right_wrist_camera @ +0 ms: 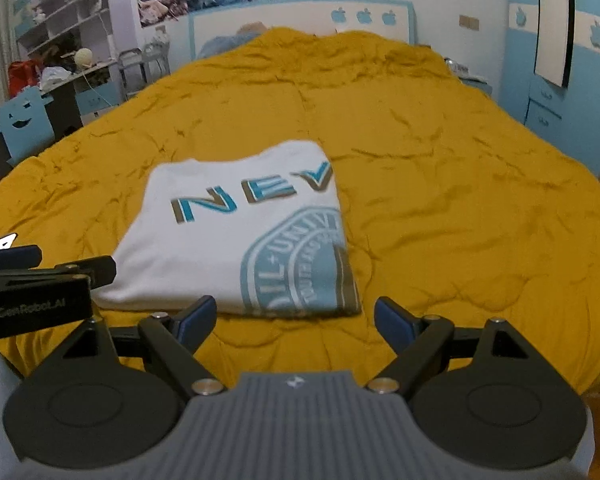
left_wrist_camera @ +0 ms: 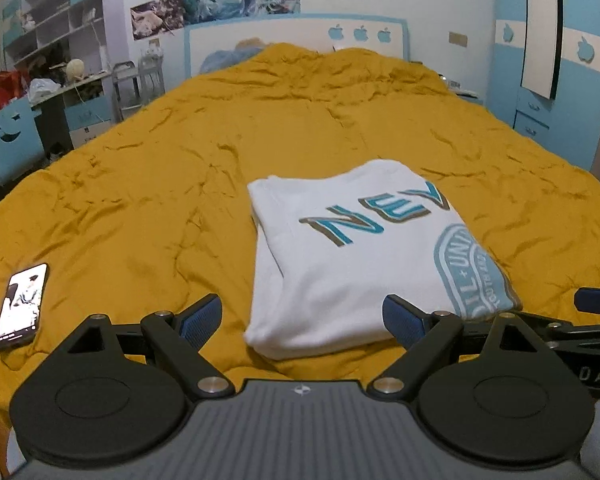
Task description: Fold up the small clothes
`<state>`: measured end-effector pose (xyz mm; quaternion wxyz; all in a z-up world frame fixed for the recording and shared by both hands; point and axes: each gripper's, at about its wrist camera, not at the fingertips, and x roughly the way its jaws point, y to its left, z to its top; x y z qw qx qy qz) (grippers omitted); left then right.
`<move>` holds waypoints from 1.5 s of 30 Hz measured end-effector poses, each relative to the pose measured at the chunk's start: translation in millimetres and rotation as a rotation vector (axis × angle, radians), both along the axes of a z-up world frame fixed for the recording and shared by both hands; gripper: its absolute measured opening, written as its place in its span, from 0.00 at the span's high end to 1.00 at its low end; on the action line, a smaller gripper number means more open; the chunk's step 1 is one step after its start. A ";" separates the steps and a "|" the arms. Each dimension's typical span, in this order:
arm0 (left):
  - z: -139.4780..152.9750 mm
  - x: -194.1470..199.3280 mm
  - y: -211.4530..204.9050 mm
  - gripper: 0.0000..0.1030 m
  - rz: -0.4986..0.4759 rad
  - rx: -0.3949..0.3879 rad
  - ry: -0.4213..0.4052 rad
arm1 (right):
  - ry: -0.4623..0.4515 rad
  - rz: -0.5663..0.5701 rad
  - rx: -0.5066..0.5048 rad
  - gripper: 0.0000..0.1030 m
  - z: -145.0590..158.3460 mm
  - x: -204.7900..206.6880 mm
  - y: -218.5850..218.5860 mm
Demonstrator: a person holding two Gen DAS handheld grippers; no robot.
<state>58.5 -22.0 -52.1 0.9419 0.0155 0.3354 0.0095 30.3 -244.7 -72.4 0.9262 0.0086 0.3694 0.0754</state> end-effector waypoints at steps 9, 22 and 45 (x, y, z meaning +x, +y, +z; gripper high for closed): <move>-3.0 0.3 -4.5 0.00 -0.002 -0.003 0.012 | 0.008 0.000 -0.010 0.20 -3.4 3.5 3.1; -4.2 1.3 -3.0 0.00 0.009 0.000 0.022 | -0.015 0.004 -0.019 0.20 0.5 -0.6 3.9; -6.3 1.4 -1.1 0.00 0.014 0.003 0.028 | -0.013 0.008 -0.027 0.20 -0.2 0.2 4.5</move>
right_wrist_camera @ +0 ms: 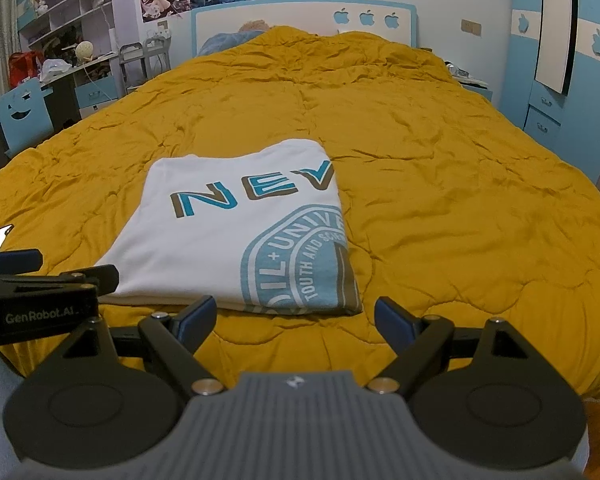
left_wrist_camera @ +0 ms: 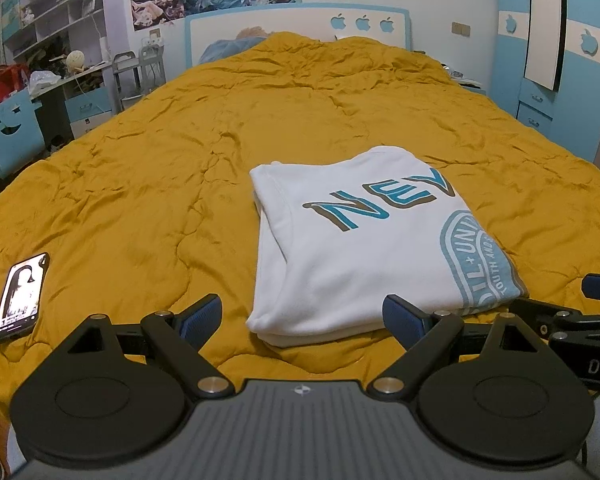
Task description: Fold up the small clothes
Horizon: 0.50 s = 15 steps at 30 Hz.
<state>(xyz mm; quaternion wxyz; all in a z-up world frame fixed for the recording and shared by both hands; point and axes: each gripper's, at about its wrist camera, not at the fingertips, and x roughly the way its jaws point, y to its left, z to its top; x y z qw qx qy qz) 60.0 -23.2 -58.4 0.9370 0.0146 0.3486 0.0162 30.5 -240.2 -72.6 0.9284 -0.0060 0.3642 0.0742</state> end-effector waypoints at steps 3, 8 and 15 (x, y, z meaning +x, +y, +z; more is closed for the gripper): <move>-1.1 0.2 0.3 0.00 0.001 0.000 0.001 | -0.001 0.001 -0.001 0.20 -0.2 0.4 -0.5; -2.1 0.4 0.7 0.00 0.003 0.000 0.003 | 0.000 0.001 0.000 0.20 -0.2 0.4 -0.4; -4.3 -0.4 0.8 0.00 0.006 0.001 0.006 | 0.000 0.000 0.000 0.20 -0.2 0.4 -0.3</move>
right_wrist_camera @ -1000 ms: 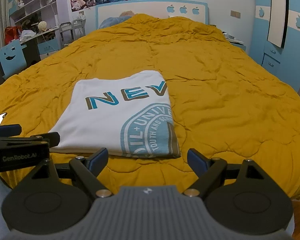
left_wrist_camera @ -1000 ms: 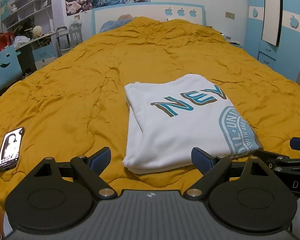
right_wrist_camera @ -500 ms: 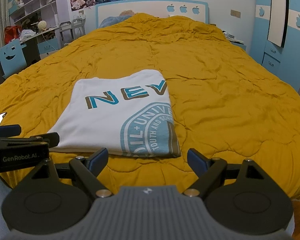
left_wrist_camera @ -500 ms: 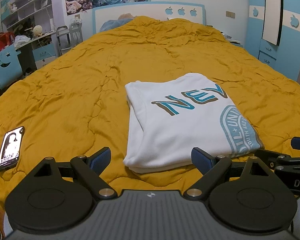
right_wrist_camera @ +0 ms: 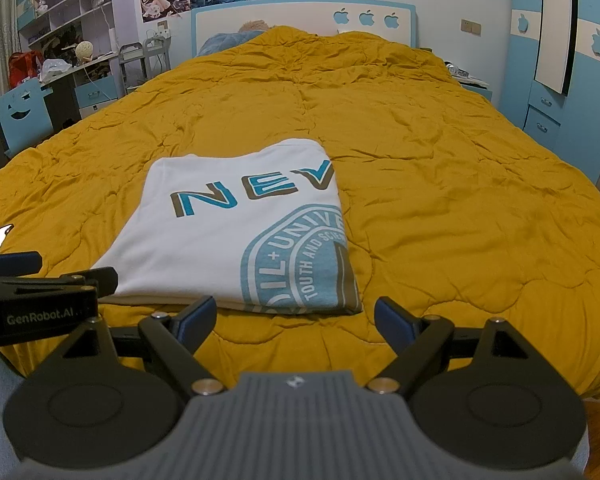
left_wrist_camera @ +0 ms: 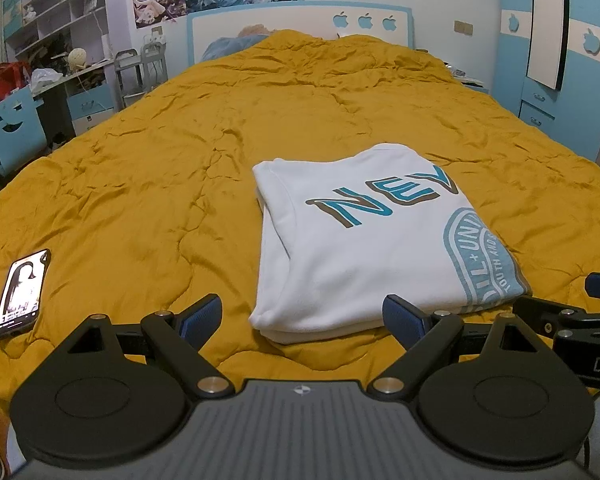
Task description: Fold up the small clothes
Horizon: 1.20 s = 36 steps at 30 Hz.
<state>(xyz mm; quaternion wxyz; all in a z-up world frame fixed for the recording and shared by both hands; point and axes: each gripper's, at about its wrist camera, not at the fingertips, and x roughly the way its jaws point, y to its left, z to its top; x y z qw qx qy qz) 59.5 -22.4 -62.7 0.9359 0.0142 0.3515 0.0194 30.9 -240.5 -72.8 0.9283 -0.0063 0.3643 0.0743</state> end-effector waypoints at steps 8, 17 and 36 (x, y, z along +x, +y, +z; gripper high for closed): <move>0.1 -0.1 0.9 0.00 0.000 0.000 0.001 | 0.002 0.000 -0.001 0.20 -1.1 0.0 0.2; 0.0 -0.3 1.3 0.00 0.000 0.000 0.001 | 0.002 0.001 -0.001 0.20 -0.9 0.0 0.0; 1.0 -2.8 -4.2 0.00 0.006 0.005 -0.012 | 0.004 0.000 -0.002 0.20 -1.6 0.2 -0.2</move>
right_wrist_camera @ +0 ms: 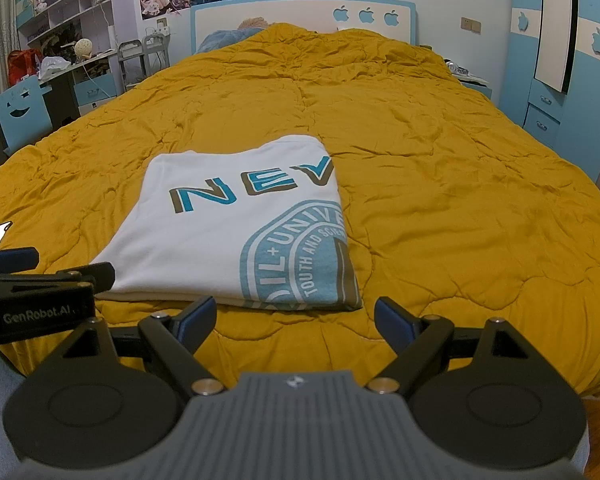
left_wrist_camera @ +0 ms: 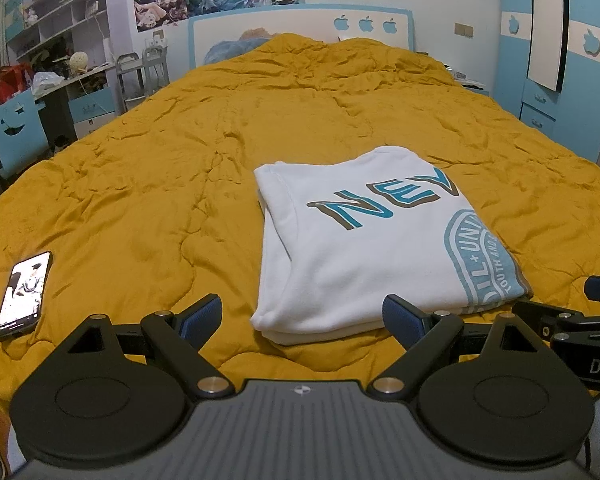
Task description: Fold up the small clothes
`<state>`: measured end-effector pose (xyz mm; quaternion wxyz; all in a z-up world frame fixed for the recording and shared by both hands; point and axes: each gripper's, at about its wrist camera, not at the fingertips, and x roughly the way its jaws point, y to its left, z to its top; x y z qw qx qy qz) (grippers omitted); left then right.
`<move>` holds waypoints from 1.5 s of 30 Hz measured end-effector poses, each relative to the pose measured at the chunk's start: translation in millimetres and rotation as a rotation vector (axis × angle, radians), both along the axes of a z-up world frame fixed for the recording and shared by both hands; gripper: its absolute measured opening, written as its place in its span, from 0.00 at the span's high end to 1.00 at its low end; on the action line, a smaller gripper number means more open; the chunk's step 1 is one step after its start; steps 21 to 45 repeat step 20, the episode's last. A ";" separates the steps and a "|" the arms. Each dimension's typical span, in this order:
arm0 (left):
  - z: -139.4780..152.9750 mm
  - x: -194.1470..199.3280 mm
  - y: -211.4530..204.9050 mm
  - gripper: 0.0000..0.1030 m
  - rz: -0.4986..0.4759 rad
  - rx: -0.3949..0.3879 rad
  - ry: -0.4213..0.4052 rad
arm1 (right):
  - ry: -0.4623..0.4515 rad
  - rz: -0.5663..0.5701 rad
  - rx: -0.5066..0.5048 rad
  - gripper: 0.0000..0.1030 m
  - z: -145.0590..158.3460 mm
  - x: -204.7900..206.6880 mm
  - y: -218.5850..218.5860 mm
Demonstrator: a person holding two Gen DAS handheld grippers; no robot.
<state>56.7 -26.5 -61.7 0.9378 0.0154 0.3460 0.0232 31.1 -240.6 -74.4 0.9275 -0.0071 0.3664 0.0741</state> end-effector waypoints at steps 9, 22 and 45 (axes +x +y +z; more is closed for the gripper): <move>2.7 -1.1 -1.5 0.00 -0.003 0.003 -0.010 | 0.001 0.000 0.000 0.20 -0.7 0.0 0.0; 4.3 -2.2 -2.1 0.00 -0.006 -0.012 -0.010 | 0.004 0.001 -0.001 0.20 -2.3 -0.3 0.0; 4.3 -2.2 -2.1 0.00 -0.006 -0.012 -0.010 | 0.004 0.001 -0.001 0.20 -2.3 -0.3 0.0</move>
